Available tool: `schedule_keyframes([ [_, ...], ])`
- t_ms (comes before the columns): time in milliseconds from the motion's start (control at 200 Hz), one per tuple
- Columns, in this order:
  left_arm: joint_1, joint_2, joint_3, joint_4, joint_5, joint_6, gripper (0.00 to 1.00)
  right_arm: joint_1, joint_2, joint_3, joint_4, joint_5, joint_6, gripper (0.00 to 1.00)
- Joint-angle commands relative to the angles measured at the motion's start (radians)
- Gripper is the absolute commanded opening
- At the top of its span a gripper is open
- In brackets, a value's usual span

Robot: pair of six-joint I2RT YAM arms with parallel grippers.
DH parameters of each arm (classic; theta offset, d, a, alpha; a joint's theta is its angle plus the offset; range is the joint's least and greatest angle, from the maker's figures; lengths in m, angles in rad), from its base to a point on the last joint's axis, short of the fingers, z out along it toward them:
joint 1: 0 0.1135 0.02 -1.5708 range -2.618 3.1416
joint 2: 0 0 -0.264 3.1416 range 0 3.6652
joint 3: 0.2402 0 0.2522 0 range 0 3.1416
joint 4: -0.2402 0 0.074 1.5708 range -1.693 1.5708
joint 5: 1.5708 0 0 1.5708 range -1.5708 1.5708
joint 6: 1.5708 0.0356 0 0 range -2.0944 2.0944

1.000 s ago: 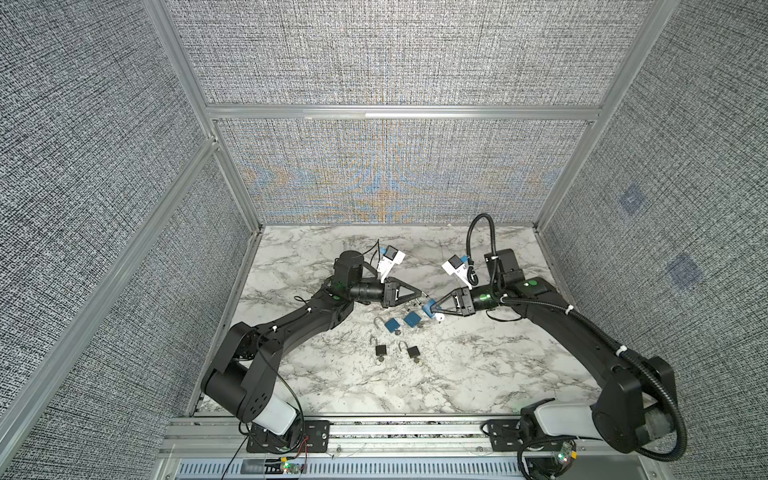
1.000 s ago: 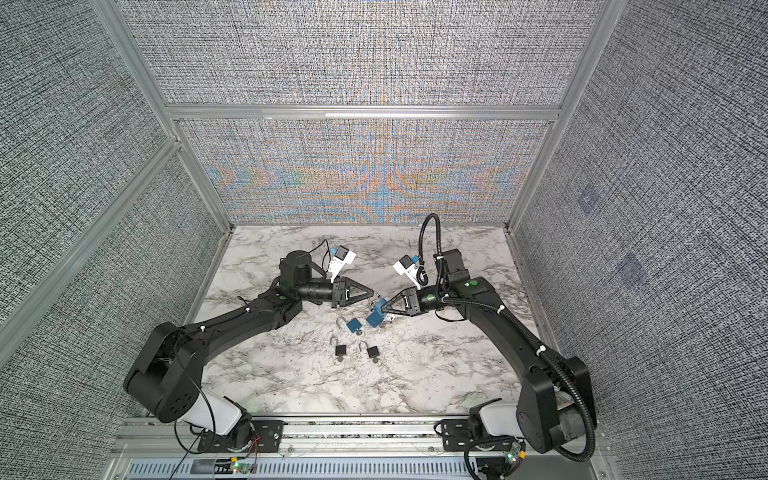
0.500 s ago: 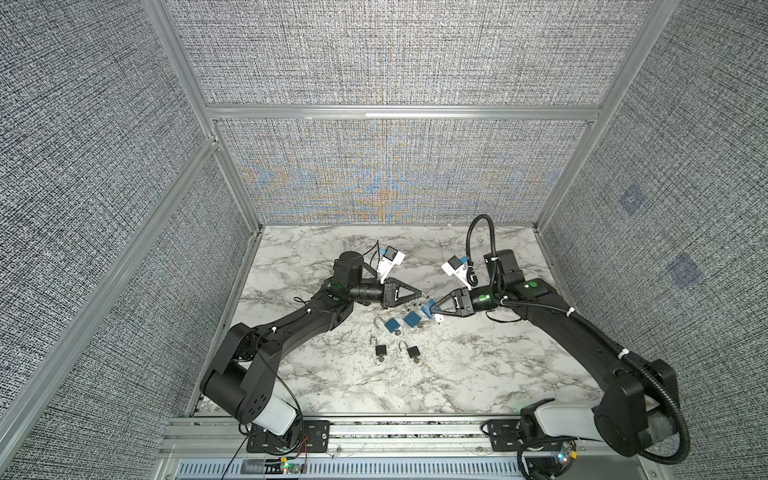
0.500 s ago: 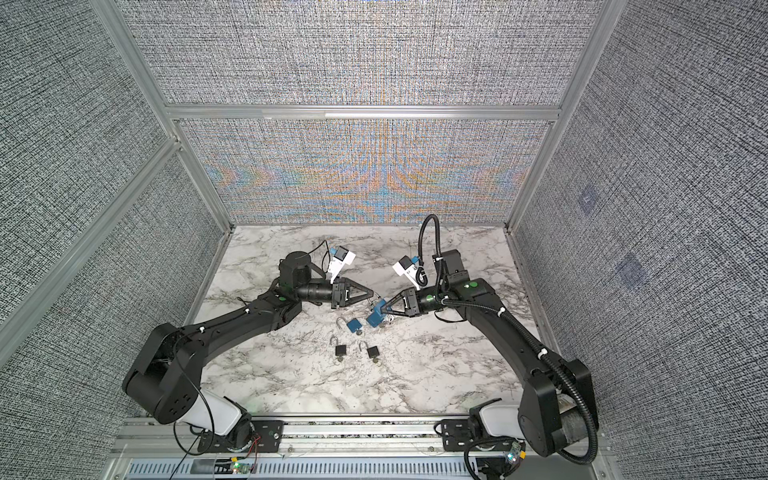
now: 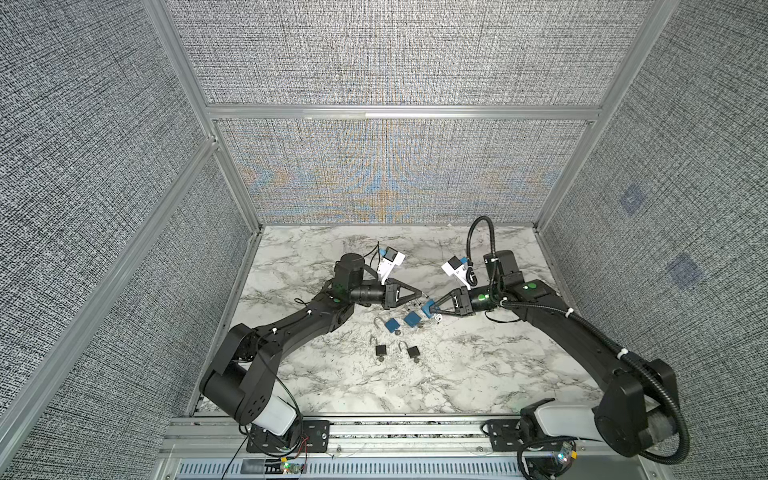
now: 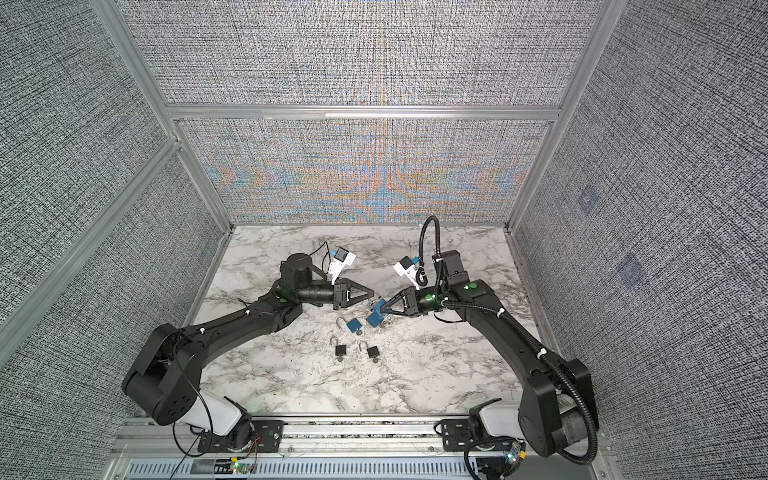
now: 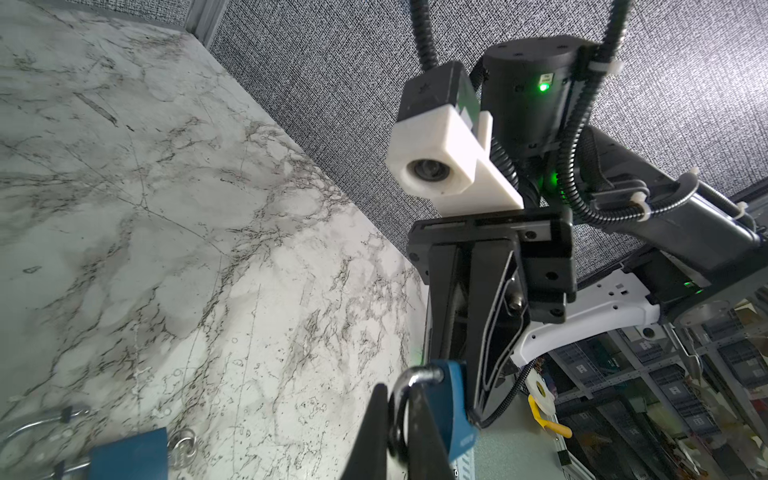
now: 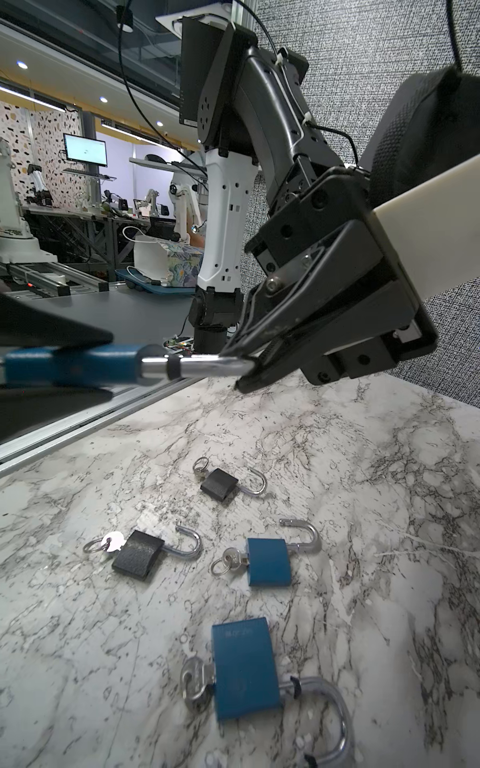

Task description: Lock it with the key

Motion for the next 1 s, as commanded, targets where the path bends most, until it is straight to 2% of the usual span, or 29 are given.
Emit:
schedule_keyframes([
  [0, -0.017, -0.008, -0.008, -0.010, 0.044, 0.005, 0.00, 0.004, 0.000, 0.000, 0.118, 0.036, 0.022, 0.00],
  [995, -0.069, -0.044, -0.062, 0.026, 0.031, -0.042, 0.00, 0.002, 0.033, 0.019, 0.197, 0.107, 0.070, 0.00],
])
